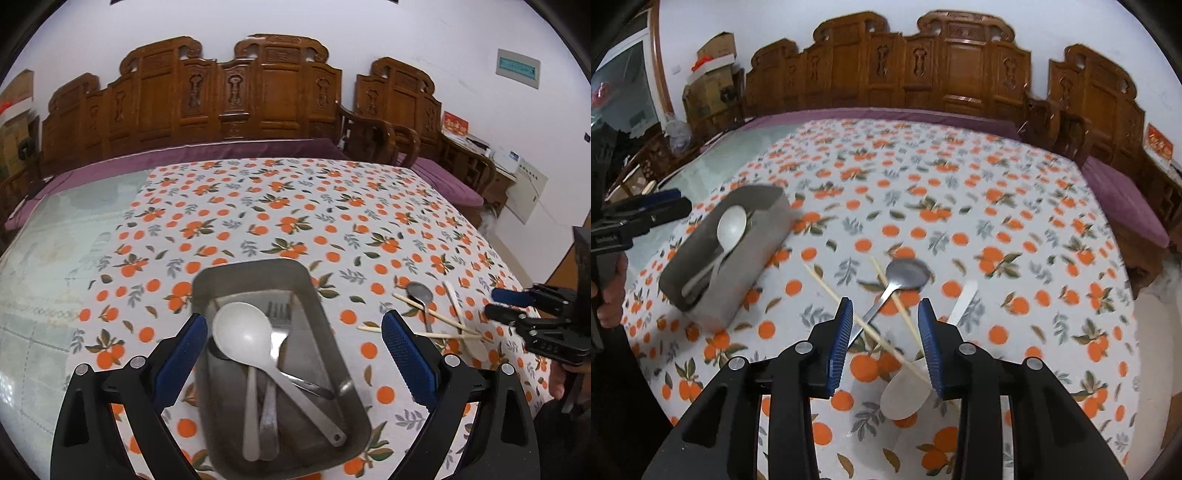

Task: Organize utensils
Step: 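Grasp a wooden chopstick from the cloth with the right gripper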

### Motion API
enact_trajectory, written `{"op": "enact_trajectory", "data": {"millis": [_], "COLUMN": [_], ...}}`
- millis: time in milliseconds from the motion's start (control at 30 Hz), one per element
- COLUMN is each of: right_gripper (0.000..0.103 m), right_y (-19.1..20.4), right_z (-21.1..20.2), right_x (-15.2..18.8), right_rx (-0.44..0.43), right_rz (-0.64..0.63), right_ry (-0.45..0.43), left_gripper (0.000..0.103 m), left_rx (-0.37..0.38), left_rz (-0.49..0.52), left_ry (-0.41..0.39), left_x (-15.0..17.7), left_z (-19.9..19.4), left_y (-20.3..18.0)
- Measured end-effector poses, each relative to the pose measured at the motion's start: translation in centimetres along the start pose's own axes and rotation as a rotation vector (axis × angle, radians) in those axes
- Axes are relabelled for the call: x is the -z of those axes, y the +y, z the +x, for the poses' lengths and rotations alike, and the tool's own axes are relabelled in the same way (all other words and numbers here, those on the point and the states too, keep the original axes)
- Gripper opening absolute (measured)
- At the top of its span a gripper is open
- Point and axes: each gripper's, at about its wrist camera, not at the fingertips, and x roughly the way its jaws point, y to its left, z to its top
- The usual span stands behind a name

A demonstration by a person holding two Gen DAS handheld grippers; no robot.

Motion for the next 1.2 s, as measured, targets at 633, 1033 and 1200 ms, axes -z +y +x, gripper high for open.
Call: {"op": "enact_trajectory", "data": {"millis": [633,1033,1200], "right_gripper": [0.025,0.018,0.018], "right_y": [1.0,2.0,2.4], "right_z": [6.4,5.9,5.9], "right_x": [1.9,2.6,2.6], "right_rx": [-0.048,-0.107,-0.116], "right_rz": [-0.070,-0.151,-0.173], "right_ry": [0.129,0.145,0.147], "left_gripper": [0.092,0.092,0.092], "left_rx": [0.008,0.005,0.004], "left_rz": [0.069,0.090,0.100], "left_ry": [0.031,0.023,0.026], "left_x": [1.1,1.3,1.5], "left_z": [1.1,1.0,1.0], "left_y": [-2.8,-4.0,-4.3]}}
